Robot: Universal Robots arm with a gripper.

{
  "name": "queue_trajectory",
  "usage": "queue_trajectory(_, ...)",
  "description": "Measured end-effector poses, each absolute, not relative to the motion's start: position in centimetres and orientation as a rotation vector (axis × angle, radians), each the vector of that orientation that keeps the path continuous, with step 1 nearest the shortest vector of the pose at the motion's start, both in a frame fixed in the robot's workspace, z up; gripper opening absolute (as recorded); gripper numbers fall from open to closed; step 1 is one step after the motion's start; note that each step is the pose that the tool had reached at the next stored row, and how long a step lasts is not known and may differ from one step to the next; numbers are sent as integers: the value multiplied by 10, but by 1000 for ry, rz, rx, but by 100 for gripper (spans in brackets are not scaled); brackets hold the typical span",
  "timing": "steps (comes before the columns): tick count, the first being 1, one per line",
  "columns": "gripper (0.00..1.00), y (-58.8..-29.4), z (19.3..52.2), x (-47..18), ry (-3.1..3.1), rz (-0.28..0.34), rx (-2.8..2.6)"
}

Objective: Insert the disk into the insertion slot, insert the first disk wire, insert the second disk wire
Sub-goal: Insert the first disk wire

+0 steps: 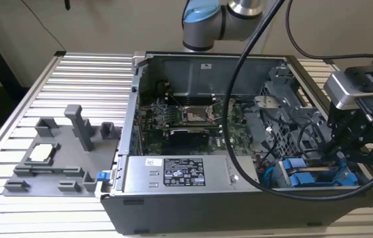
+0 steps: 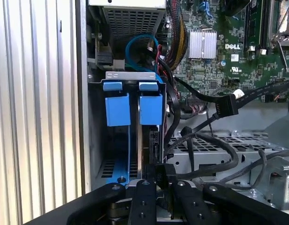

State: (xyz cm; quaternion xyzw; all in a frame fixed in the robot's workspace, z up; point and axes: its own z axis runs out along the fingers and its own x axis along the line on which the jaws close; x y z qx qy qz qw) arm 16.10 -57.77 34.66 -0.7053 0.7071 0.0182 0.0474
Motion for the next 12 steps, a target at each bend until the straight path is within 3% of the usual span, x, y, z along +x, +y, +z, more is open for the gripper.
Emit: queue_trajectory(12,19,-578,343,164,2188,63,-2122)
